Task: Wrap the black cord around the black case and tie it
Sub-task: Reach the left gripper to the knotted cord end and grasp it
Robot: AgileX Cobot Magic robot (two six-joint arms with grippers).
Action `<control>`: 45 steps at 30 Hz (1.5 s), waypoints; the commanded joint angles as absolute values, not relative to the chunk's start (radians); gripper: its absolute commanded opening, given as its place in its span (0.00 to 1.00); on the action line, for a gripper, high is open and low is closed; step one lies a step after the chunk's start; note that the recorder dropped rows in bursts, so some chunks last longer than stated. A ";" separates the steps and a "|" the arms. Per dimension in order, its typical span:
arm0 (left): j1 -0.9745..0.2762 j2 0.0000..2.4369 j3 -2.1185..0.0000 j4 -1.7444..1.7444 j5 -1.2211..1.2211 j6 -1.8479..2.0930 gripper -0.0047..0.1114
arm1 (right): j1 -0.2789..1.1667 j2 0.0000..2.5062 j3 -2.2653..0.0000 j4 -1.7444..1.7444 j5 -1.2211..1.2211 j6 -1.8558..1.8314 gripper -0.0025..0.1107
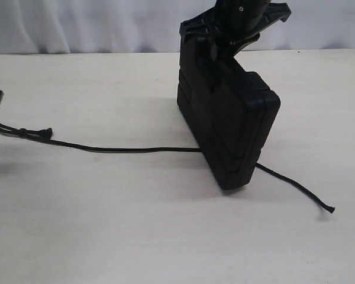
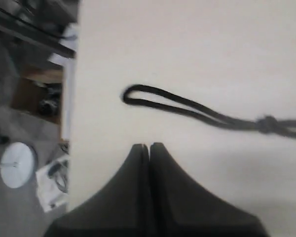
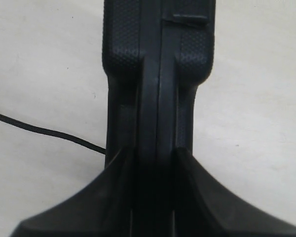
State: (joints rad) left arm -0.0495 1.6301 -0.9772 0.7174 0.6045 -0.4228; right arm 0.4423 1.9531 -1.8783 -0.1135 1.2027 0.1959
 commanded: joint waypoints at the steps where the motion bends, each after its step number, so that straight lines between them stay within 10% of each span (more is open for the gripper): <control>1: -0.019 1.752 -1.109 0.019 0.702 0.488 0.04 | 0.434 1.974 -1.865 -0.147 1.221 0.169 0.06; 8: -0.047 1.820 -1.117 -0.009 0.663 1.080 0.10 | 0.434 1.974 -1.865 -0.147 1.221 0.164 0.06; 14: -0.047 1.925 -1.117 0.139 0.565 1.102 0.54 | 0.434 1.974 -1.865 -0.147 1.221 0.158 0.06; 37: -0.047 2.047 -1.117 0.342 0.400 1.102 0.53 | 0.434 1.974 -1.865 -0.147 1.221 0.109 0.06; 45: -0.047 2.063 -1.117 0.267 0.469 1.099 0.11 | 0.434 1.974 -1.865 -0.147 1.221 0.102 0.06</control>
